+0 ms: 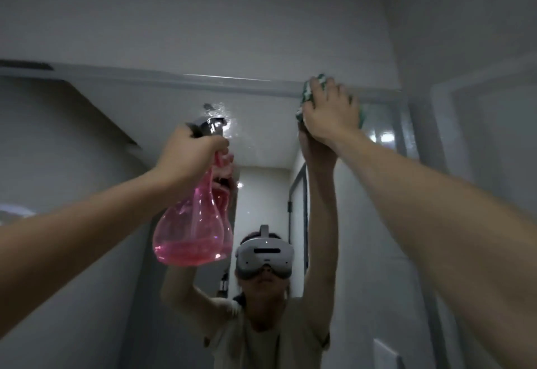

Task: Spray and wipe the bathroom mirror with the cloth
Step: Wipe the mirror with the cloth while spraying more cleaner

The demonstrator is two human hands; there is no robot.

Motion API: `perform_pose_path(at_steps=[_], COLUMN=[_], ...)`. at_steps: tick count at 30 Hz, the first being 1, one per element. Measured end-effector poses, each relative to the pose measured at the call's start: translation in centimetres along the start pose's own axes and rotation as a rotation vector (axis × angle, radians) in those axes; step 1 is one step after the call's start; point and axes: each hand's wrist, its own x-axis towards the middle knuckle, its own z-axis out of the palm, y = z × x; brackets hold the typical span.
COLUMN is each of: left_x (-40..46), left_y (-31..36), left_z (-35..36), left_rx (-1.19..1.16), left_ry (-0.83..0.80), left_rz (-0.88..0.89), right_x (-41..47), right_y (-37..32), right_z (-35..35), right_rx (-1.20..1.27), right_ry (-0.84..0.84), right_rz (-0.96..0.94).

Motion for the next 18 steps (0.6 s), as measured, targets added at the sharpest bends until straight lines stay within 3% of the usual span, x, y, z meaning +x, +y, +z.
perform_pose_path(at_steps=[12, 18], left_x=[-4.1, -5.1], left_y=[-2.3, -3.8], left_z=[-19.2, -23.4], left_rx=[0.26, 0.269], left_ry=[0.207, 0.272], left_rz=[-0.077, -0.138], right_x=[-8.6, -11.6], right_y=[-28.3, -32.6], right_z=[3.9, 4.3], right_rx=[0.074, -0.01], right_ry=[-0.127, -0.205], right_rz=[-0.434, -0.58])
